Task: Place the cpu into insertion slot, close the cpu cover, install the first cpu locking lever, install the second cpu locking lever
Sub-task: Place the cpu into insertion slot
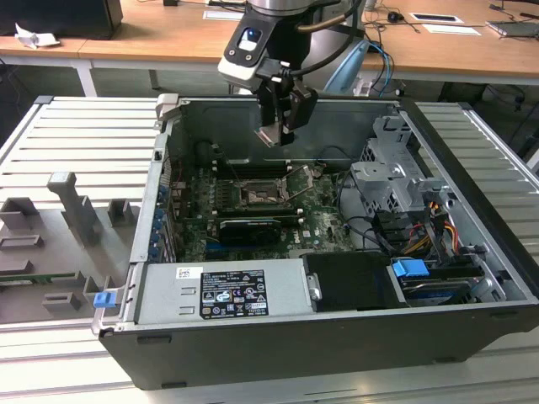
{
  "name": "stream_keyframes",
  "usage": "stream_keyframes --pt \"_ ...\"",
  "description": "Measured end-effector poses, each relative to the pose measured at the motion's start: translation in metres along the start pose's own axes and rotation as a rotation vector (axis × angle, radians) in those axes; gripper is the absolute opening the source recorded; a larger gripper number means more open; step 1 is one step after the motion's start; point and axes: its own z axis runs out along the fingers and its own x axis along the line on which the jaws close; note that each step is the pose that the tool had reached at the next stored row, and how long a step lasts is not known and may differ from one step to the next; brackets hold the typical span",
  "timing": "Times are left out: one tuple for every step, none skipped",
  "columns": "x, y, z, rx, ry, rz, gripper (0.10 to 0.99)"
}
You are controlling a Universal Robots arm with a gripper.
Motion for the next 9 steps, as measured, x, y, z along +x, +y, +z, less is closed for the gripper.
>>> stream_keyframes --pt "0.0 0.0 0.0001 0.0 -0.0016 0.018 0.529" --pt "0.0 0.0 0.0001 -0.001 -0.0035 0.039 0.529" --pt "0.0 0.0 0.0001 -0.001 -0.0048 0.053 0.529" --pt "0.0 0.0 0.0002 -0.001 -0.006 0.068 0.529" --pt "0.0 0.0 0.0003 -0.002 -0.0079 0.09 0.529" --pt "0.0 0.0 0.0004 -0.002 -0.0093 0.105 0.529" --pt "0.0 -0.0001 0.0005 -0.002 -0.0107 0.121 0.529" --pt "0.0 0.0 0.0007 -0.002 -0.0119 0.136 0.529" --pt "0.0 -0.0001 0.001 -0.002 -0.0129 0.146 0.529"
